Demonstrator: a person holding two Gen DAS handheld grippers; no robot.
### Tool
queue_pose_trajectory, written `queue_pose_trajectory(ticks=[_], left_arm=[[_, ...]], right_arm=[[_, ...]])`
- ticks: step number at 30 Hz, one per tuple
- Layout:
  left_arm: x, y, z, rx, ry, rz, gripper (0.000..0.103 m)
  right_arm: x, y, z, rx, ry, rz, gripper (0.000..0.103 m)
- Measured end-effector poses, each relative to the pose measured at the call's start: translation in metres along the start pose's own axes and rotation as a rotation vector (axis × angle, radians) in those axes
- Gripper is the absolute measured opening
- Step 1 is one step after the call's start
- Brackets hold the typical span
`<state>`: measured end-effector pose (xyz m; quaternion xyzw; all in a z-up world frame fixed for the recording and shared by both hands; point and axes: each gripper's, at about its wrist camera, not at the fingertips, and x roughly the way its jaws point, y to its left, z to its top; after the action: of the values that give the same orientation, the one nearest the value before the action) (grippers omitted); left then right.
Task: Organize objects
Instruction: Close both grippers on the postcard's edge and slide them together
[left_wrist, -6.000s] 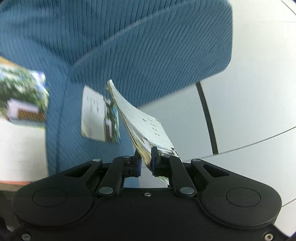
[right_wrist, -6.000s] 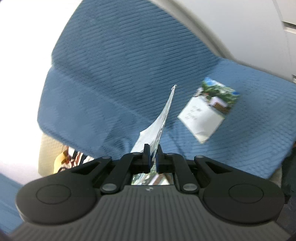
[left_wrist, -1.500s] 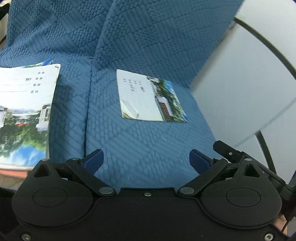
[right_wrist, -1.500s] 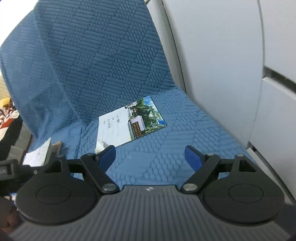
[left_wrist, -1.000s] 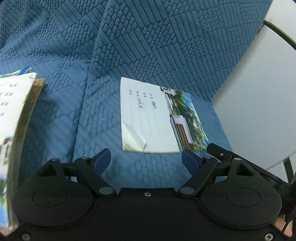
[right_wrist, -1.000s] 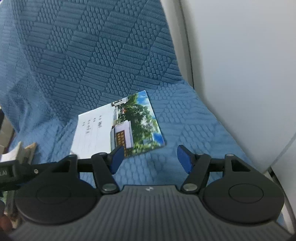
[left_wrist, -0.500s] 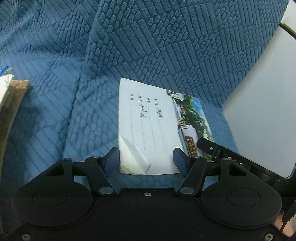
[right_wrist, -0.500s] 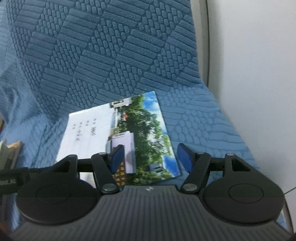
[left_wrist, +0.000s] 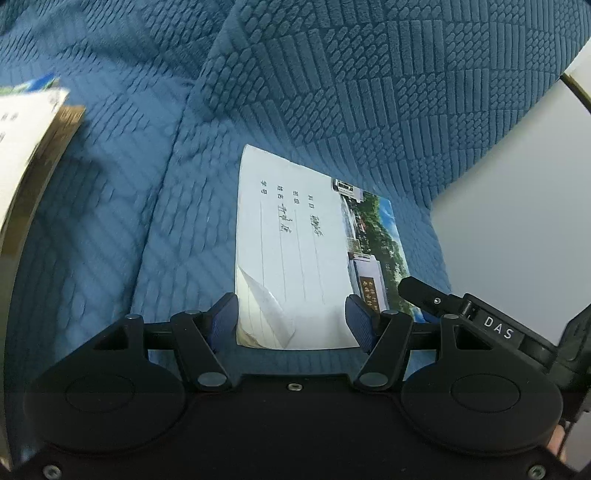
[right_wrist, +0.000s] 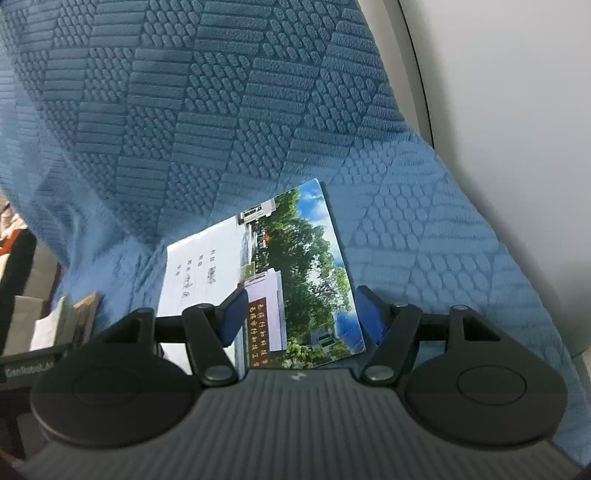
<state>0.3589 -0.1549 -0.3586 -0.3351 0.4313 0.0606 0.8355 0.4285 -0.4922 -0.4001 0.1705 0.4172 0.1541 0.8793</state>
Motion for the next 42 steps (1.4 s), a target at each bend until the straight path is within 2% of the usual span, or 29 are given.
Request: queue_pose_trajectory(ticks=[9,15,16,17,19,22,25,30,37,39,40,42], left_arm=[[-0.029,0.010,-0.023,-0.053,0.041,-0.031,0.059],[-0.051,0.011,-0.042,-0.050,0.068,-0.059,0.058],[-0.054,0.012,-0.046,-0.059,0.078,-0.072,0.057],[-0.055,0.012,-0.050,-0.071,0.103,-0.100,0.051],[-0.055,0.014,-0.060,-0.099,0.171,-0.162,0.047],[-0.063,0.015,-0.066,-0.091,0.145,-0.126,0.047],[-0.066,0.019,-0.060,-0.083,0.121,-0.122,0.048],[-0.068,0.012,-0.049,-0.001,0.021,-0.050,0.048],[-0.051,-0.001,-0.039,0.114,-0.050,0.026,0.046],[-0.045,-0.001,-0.042,0.124,-0.035,0.033,0.045],[-0.042,0.001,-0.044,0.114,-0.015,0.036,0.044],[-0.044,0.003,-0.048,0.107,-0.028,0.032,0.043]], right_arm=[[-0.023,-0.002,-0.015,0.039,0.041,0.065,0.067],[-0.047,0.009,-0.028,-0.008,0.052,0.074,0.067],[-0.053,0.009,-0.031,-0.013,0.051,0.080,0.067],[-0.058,0.012,-0.035,-0.028,0.050,0.077,0.067],[-0.064,0.021,-0.042,-0.089,0.062,0.070,0.067],[-0.067,0.027,-0.051,-0.113,0.063,0.023,0.067],[-0.065,0.028,-0.058,-0.117,0.064,-0.014,0.066],[-0.065,0.023,-0.054,-0.063,0.041,-0.027,0.061],[-0.051,0.013,-0.048,-0.008,0.066,-0.064,0.045],[-0.048,0.009,-0.044,0.015,0.074,-0.052,0.045],[-0.047,0.005,-0.043,0.044,0.083,-0.030,0.045],[-0.048,-0.007,-0.041,0.124,0.104,0.028,0.045]])
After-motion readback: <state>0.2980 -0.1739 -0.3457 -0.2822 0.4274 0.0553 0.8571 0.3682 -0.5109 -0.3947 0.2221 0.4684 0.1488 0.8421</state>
